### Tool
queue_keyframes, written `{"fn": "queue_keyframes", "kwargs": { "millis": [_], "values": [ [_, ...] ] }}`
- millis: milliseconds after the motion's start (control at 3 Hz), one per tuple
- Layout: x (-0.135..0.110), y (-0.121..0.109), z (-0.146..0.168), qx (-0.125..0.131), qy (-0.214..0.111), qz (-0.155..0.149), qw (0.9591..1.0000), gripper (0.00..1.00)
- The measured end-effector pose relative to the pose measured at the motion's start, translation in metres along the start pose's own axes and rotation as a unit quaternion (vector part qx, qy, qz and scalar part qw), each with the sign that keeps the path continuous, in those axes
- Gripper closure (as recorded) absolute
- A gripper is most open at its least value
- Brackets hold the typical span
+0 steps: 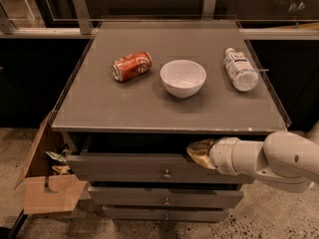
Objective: Open top drawer
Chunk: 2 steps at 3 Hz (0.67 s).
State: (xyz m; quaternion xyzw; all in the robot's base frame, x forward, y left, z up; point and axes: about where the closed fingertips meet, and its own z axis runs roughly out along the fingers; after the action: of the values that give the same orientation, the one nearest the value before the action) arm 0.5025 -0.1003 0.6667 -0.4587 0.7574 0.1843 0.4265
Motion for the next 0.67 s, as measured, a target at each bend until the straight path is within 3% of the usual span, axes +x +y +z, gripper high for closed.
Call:
{"fn": "queue_keyframes", "kwargs": {
  "millis": [333,667],
  "values": [
    [0.004,0.003,-0.006,-0.012,0.006,-0.001,0.9999,1.0],
    [0.036,0.002,-0.056,-0.035,0.062,-0.016,0.9973,1.0]
  ]
}}
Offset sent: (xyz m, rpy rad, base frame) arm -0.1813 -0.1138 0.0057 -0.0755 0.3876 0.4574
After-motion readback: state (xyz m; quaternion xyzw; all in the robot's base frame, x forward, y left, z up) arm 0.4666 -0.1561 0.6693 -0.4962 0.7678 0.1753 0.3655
